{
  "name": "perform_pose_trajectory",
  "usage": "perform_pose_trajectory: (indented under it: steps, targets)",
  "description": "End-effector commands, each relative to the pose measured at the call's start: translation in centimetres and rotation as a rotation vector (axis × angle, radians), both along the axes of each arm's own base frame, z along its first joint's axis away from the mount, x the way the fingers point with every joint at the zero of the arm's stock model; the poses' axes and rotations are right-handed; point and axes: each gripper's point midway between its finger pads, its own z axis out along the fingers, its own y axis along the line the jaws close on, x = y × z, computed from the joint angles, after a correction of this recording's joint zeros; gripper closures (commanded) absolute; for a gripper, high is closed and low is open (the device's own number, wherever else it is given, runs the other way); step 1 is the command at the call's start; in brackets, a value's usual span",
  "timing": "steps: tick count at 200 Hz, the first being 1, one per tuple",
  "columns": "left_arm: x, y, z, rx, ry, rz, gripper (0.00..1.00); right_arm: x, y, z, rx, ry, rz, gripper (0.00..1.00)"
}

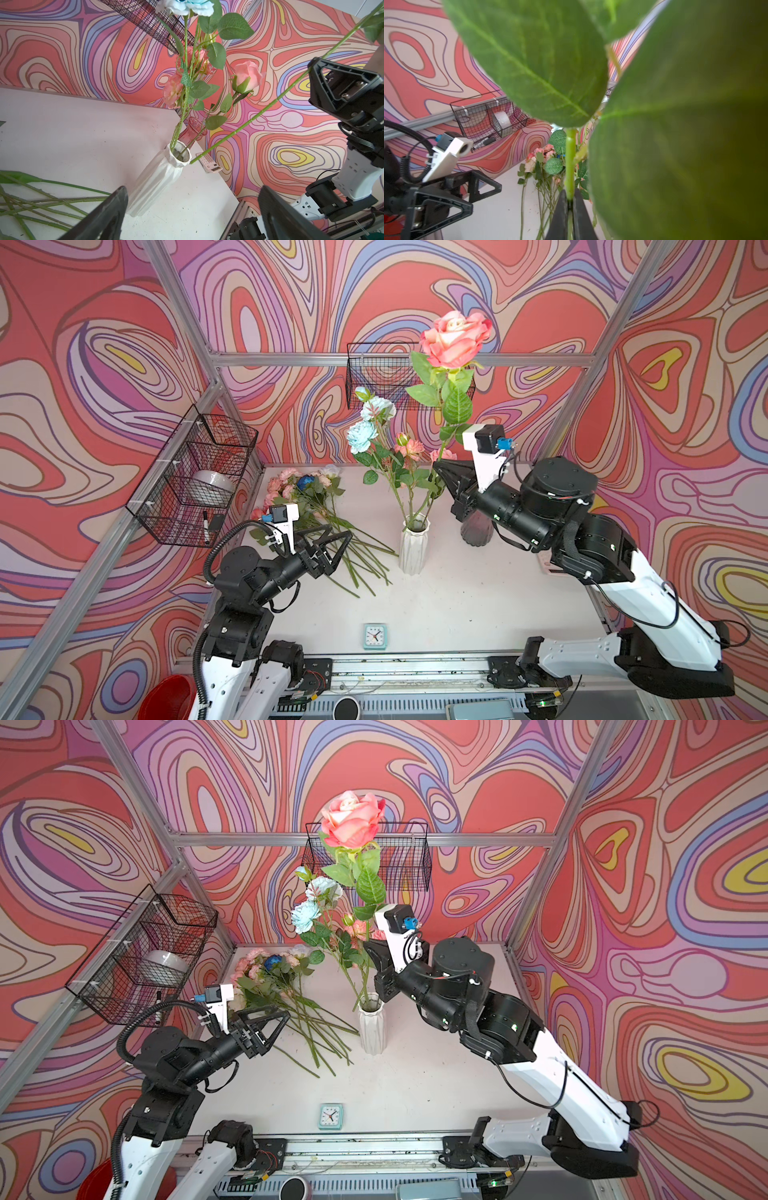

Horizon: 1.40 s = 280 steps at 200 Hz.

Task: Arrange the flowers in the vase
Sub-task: 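Lower the pink rose stem into the white vase with the right gripper, then open the right gripper and draw it back from the white vase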

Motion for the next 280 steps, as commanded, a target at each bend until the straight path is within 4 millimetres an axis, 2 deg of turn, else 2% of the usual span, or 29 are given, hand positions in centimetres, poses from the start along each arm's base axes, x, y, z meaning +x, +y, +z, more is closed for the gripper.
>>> perform_pose_trajectory:
  steps: [1, 31, 60, 100, 136, 161, 166, 188, 204, 246, 280]
  targets:
    - [0.3, -0.1, -0.9, 0.016, 0.017, 0.000, 0.00, 1.2, -0.2, -1.0, -0.108, -0.022, -0.063, 1.00]
    - [0.4, -0.2, -1.2, 0.012, 0.024, -0.002, 0.00, 1.7, 0.5, -1.0, -0.131, -0.033, -0.064, 1.00]
    - [0.5, -0.2, -1.3, 0.011, 0.024, -0.005, 0.00, 2.8, 1.8, -2.7, -0.173, -0.024, -0.072, 1.00]
    - [0.5, -0.3, -1.7, 0.012, 0.034, -0.008, 0.00, 4.4, 3.3, -6.7, -0.211, 0.016, -0.084, 1.00]
    - [0.4, -0.3, -1.8, 0.012, 0.037, -0.010, 0.00, 5.8, 4.1, -11.1, -0.268, 0.094, -0.099, 1.00]
    - [0.4, -0.3, -1.8, 0.016, 0.042, -0.011, 0.00, 6.3, 3.9, -12.8, -0.286, 0.131, -0.128, 1.00]
    - [0.4, -0.3, -1.8, 0.017, 0.041, -0.012, 0.00, 6.2, 3.8, -12.9, -0.283, 0.136, -0.128, 0.99]
    - [0.4, -0.1, -1.9, 0.022, 0.047, 0.002, 0.00, 5.6, 3.6, -12.3, -0.247, 0.149, -0.110, 0.62]
    - [0.5, 0.0, -1.9, 0.024, 0.049, 0.011, 0.00, 5.0, 3.4, -11.5, -0.212, 0.151, -0.095, 0.49]
    - [1.0, 0.2, -2.3, 0.020, 0.078, 0.030, 0.00, 3.1, 3.0, -9.2, -0.109, 0.168, -0.025, 0.41]
    - [1.6, 0.6, -3.0, 0.028, 0.109, 0.064, 0.00, -0.3, 2.6, -6.8, 0.004, 0.172, 0.121, 0.41]
